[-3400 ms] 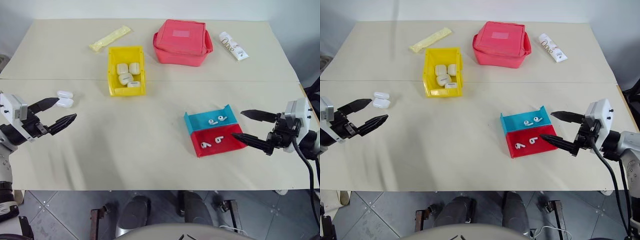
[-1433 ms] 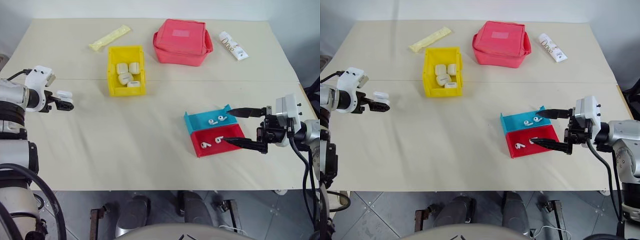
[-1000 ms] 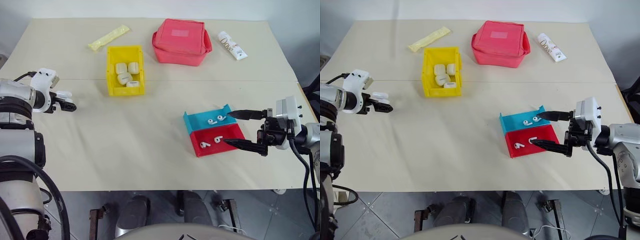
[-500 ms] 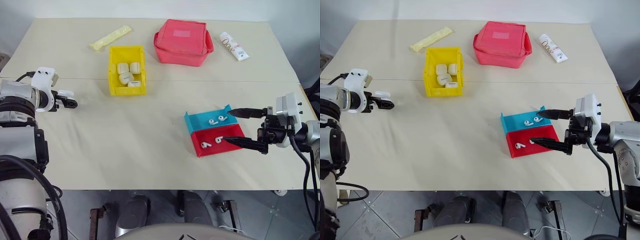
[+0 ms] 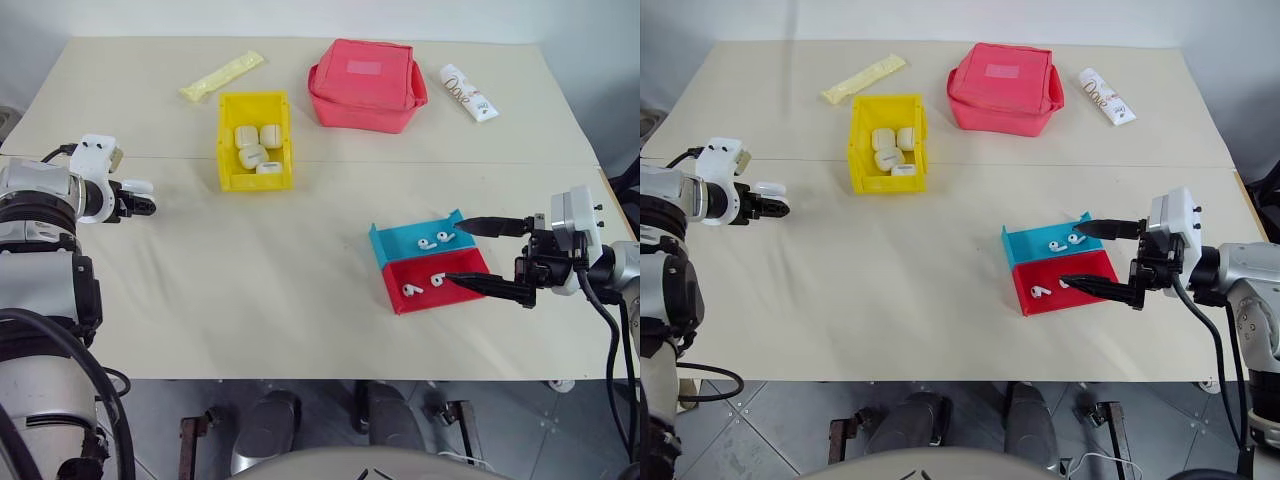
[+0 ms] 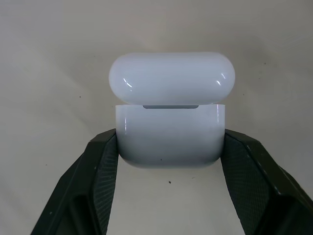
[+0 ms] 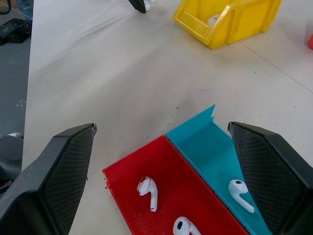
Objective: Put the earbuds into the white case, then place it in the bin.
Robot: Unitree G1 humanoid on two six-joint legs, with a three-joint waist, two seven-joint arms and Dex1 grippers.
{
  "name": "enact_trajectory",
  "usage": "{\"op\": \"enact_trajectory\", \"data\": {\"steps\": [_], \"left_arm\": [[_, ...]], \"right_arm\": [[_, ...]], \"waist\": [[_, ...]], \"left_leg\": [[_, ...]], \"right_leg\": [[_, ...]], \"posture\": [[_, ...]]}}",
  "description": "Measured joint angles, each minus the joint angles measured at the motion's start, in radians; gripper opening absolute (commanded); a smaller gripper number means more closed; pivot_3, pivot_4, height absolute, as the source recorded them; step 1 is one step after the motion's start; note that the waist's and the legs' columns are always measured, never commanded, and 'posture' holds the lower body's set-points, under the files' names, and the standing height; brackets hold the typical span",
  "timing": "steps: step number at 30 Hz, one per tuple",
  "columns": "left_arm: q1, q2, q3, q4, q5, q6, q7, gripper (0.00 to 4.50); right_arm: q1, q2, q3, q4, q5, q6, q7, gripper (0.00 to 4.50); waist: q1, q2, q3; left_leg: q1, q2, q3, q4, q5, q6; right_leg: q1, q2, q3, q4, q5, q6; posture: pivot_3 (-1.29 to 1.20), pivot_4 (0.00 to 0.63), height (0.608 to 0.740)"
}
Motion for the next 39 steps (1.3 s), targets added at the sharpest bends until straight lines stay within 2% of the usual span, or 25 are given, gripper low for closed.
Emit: {"op": "enact_trajectory", "data": {"steps": [3,6,11,14,17,20,22,24,28,34,39], "left_arm": [[0.018,0.026,-0.023,-0.012,0.015,-0.034,-0.081,2.76],[0.115,0.076,-0.030,-0.110,0.004,-0.179,-0.239,2.76],[0.373,0.096,0.135,-0.490,-0.195,-0.362,-0.430,2.76],[0.569,0.019,0.335,-0.735,-0.407,-0.553,-0.528,2.76],[0.662,-0.057,0.425,-0.858,-0.520,-0.652,-0.539,2.76],[0.708,-0.107,0.453,-0.937,-0.575,-0.665,-0.507,2.76],[0.737,-0.174,0.448,-1.017,-0.610,-0.664,-0.473,2.76],[0.782,-0.256,0.386,-1.104,-0.625,-0.668,-0.471,2.76],[0.852,-0.326,0.289,-1.178,-0.625,-0.680,-0.490,2.76],[0.931,-0.433,0.171,-1.215,-0.614,-0.770,-0.513,2.76],[0.928,-0.515,0.107,-1.204,-0.601,-0.874,-0.524,2.76]], "right_arm": [[-0.003,-0.004,0.000,-0.002,0.000,0.002,0.000,4.50],[0.002,-0.017,-0.005,-0.006,0.002,0.004,0.000,4.50],[0.004,-0.026,-0.027,-0.020,0.011,0.005,0.005,4.50],[0.011,-0.032,-0.042,-0.024,0.014,0.006,0.010,4.50],[0.016,-0.033,-0.044,-0.032,0.020,0.009,0.011,4.50],[0.032,-0.043,-0.053,-0.035,0.021,0.019,0.010,4.50],[0.043,-0.044,-0.067,-0.049,0.025,0.026,0.006,4.50],[0.057,-0.046,-0.083,-0.081,0.037,0.039,-0.006,4.50],[0.120,-0.047,-0.123,-0.140,0.060,0.075,-0.041,4.50],[0.268,-0.040,-0.201,-0.292,0.106,0.153,-0.143,4.50],[0.356,-0.013,-0.264,-0.410,0.147,0.196,-0.237,4.50]], "waist": [[-0.003,0.000,0.000],[-0.006,0.000,0.000],[-0.005,0.000,0.000],[-0.003,0.001,0.000],[-0.001,0.000,0.000],[0.001,0.001,0.000],[0.007,0.002,0.000],[0.010,0.002,0.000],[0.015,0.002,0.000],[0.024,0.003,-0.001],[0.033,0.004,-0.001]], "left_leg": [[0.000,0.000,0.000,0.000,0.000,0.000],[-0.001,0.002,0.000,-0.001,0.000,-0.001],[-0.001,0.002,0.000,0.000,0.000,-0.001],[-0.001,0.002,-0.001,0.002,-0.001,0.000],[-0.001,0.003,-0.002,0.004,-0.001,-0.001],[-0.001,0.002,-0.002,0.005,-0.001,-0.001],[-0.001,0.002,-0.002,0.006,-0.002,0.001],[-0.001,0.001,-0.002,0.008,-0.002,0.001],[-0.001,0.002,-0.001,0.008,-0.003,0.001],[-0.001,0.002,0.000,0.009,-0.003,0.001],[-0.001,0.002,0.000,0.011,-0.004,0.002]], "right_leg": [[0.000,0.000,0.000,0.000,0.000,0.000],[-0.002,0.001,-0.001,0.000,0.000,0.000],[0.000,-0.001,0.000,-0.002,0.000,0.000],[0.001,-0.003,0.000,-0.003,0.000,0.000],[0.003,-0.002,0.000,-0.004,0.000,0.000],[0.003,-0.002,0.000,-0.004,0.000,0.000],[0.004,-0.002,0.001,-0.003,0.000,0.000],[0.004,-0.002,0.000,-0.003,0.000,0.000],[0.004,-0.001,0.000,-0.004,0.000,0.000],[0.004,-0.001,0.001,-0.004,0.000,0.000],[0.005,-0.001,0.000,-0.007,0.000,0.000]], "posture": [[0.00,0.150,0.740],[0.00,0.150,0.740],[0.00,0.150,0.740],[0.00,0.150,0.740],[0.00,0.150,0.740],[0.00,0.150,0.740],[0.00,0.150,0.740],[0.00,0.150,0.740],[0.00,0.150,0.740],[0.00,0.150,0.740],[0.00,0.150,0.740]]}}
